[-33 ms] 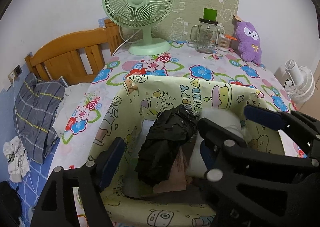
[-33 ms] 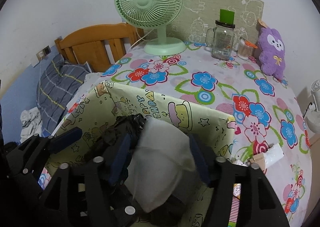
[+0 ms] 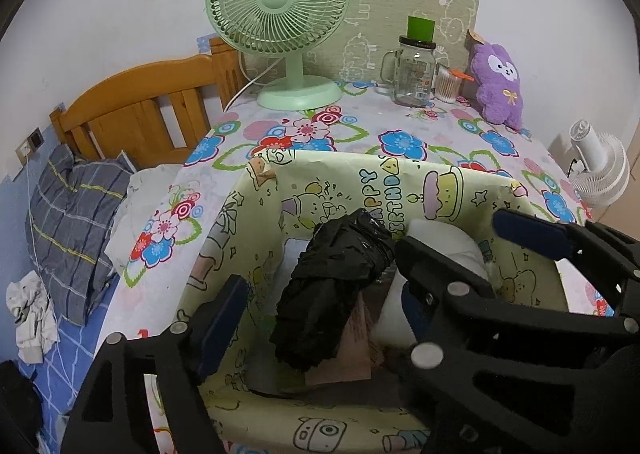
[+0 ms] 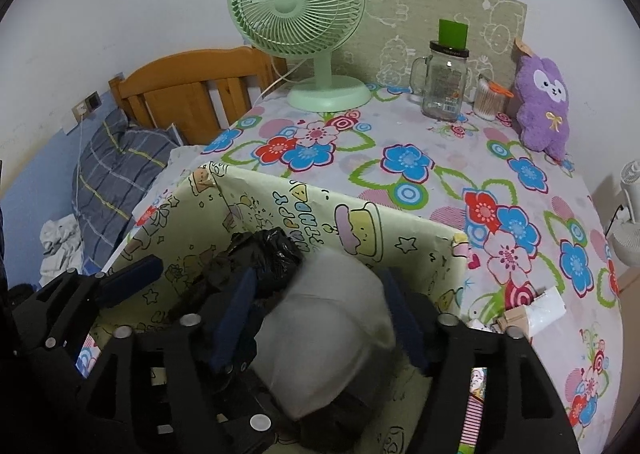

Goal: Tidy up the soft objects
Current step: 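Open the right tool to drop the pouch while the left tool releases the umbrella, then withdraw both tools from the fabric box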

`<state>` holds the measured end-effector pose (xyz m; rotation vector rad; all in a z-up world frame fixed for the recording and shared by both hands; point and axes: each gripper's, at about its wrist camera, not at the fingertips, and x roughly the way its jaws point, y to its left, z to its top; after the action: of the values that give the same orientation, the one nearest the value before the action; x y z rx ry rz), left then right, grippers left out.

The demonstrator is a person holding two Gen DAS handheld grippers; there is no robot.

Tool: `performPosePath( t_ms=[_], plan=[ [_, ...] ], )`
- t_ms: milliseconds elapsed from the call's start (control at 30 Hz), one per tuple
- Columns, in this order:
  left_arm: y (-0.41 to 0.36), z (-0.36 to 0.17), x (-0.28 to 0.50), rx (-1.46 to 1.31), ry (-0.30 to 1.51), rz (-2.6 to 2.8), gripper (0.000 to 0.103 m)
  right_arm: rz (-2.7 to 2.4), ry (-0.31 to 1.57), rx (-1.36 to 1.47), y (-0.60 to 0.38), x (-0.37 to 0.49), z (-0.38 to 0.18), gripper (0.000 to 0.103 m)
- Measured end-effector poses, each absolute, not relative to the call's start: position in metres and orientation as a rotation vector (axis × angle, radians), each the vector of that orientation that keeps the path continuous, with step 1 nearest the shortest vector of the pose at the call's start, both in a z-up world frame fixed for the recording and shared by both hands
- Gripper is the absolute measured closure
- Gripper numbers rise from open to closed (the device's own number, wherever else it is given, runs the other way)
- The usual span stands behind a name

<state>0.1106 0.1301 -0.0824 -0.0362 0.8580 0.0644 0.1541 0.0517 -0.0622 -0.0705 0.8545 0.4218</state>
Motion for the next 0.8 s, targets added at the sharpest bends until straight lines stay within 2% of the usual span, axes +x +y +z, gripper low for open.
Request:
performPosePath(
  t_ms=[267,800],
  plan=[
    [0.121,-0.070,0.102,-0.043,0.828,0.068,0.020,0.405,0.787,-0.083,0.041,0.142,-0.047,0.016],
    [0.091,-0.041,0.081,-0.023,0.753,0.047,0.014,0.386,0.719,-0.053,0.004,0.117,-0.018,0.016]
  ],
)
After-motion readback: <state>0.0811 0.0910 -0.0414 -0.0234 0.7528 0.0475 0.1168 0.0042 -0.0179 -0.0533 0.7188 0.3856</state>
